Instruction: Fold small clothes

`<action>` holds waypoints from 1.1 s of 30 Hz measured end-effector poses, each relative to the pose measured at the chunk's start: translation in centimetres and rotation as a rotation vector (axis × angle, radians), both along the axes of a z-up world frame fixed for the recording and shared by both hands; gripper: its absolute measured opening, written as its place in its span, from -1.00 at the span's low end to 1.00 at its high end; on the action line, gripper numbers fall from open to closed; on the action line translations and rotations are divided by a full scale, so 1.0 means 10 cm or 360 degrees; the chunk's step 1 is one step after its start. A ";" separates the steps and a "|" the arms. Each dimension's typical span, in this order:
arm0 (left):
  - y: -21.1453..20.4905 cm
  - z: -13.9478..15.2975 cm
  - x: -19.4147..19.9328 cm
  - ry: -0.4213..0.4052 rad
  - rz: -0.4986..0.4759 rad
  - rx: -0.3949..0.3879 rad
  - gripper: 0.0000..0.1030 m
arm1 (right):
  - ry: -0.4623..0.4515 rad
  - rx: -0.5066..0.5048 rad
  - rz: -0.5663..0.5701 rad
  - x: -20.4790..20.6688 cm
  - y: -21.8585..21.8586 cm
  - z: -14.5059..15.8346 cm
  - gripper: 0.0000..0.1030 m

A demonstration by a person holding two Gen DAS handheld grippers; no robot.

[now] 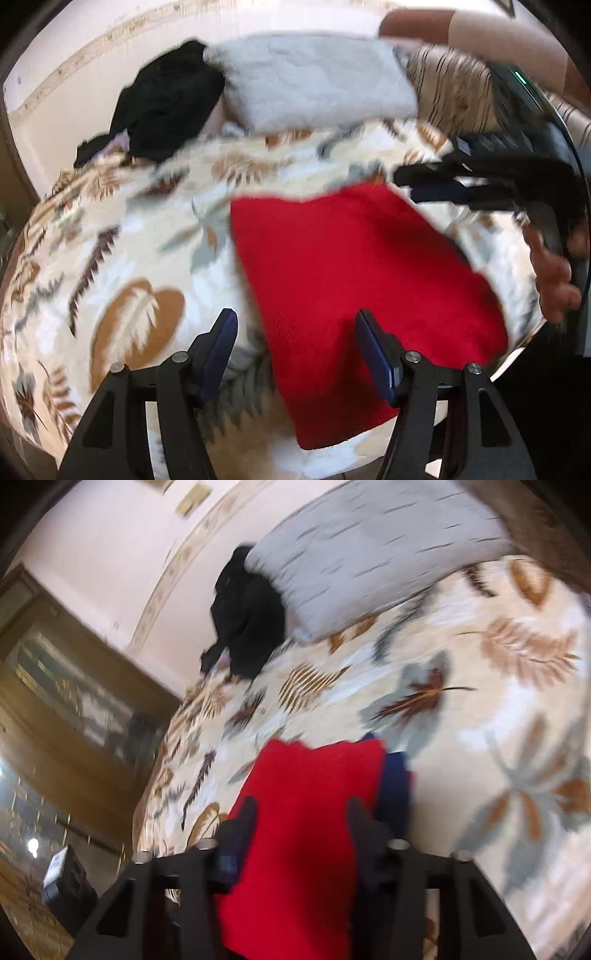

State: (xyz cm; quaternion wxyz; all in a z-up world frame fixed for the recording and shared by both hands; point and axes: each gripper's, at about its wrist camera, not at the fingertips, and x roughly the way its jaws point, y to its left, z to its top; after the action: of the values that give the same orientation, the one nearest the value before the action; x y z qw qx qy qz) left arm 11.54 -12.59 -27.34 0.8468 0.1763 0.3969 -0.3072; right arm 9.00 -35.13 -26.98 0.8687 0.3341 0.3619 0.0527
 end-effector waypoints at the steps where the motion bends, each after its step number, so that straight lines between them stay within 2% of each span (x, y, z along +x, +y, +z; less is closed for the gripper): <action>1: -0.03 -0.07 -0.01 -0.0019 0.0009 0.0030 0.38 | 0.0052 -0.0013 0.0016 0.10 0.06 -0.08 -0.25; 3: -0.05 -0.06 -0.05 -0.0103 0.0032 0.0047 0.44 | 0.0252 0.0034 -0.0021 0.33 0.07 -0.45 -0.25; 4: -0.04 0.00 -0.08 -0.0117 0.0036 0.0074 0.44 | 0.0330 0.0087 -0.0040 0.39 0.04 -0.61 -0.35; 5: -0.03 0.13 -0.11 -0.0167 0.0046 0.0100 0.44 | 0.0315 0.0106 -0.0076 0.36 0.02 -0.64 -0.36; 7: 0.05 0.35 -0.20 -0.0310 0.0082 0.0076 0.48 | 0.0251 0.0120 -0.0081 0.22 0.00 -0.46 -0.29; 9: 0.10 0.64 -0.28 -0.0430 0.0165 0.0044 0.63 | 0.0167 0.0092 -0.0057 0.01 0.01 -0.16 -0.29; 11: 0.17 0.95 -0.36 -0.0528 0.0251 -0.0018 0.70 | 0.0075 -0.0025 -0.0049 -0.22 0.05 0.18 -0.27; 12: 0.19 1.06 -0.41 -0.0558 0.0272 -0.0052 0.75 | 0.0016 -0.0132 -0.0059 -0.42 0.09 0.42 -0.23; 14: 0.26 1.28 -0.49 -0.0577 0.0297 -0.0134 0.83 | -0.0069 -0.0304 -0.0088 -0.70 0.18 0.73 0.49; 15: 0.27 1.35 -0.49 -0.0585 0.0309 -0.0165 0.84 | -0.0128 -0.0411 -0.0130 -0.88 0.24 0.90 0.53; 18: 0.35 1.58 -0.63 -0.0638 0.0365 -0.0211 0.86 | -0.0256 -0.0649 -0.0172 -1.36 0.42 1.30 0.53; 21: 0.40 1.76 -0.76 -0.0724 0.0398 -0.0217 0.90 | -0.0279 -0.0757 -0.0275 -1.70 0.51 1.52 0.53; 24: 0.48 1.91 -0.91 -0.0764 0.0419 -0.0241 0.90 | -0.0300 -0.0792 -0.0311 -1.98 0.61 1.66 0.53; 29: 0.60 2.10 -1.03 -0.0780 0.0432 -0.0291 0.90 | -0.0291 -0.0980 -0.0360 -2.25 0.84 1.80 0.53; 33: 0.67 2.20 -1.11 -0.0815 0.0466 -0.0294 0.90 | -0.0303 -0.0999 -0.0370 -2.37 1.01 1.86 0.53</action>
State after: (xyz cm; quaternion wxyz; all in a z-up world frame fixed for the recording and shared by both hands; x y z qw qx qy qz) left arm 0.42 -5.85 -5.38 0.9669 0.1112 0.1624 -0.1622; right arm -14.70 -25.08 -8.35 0.9592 0.0833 0.2373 -0.1295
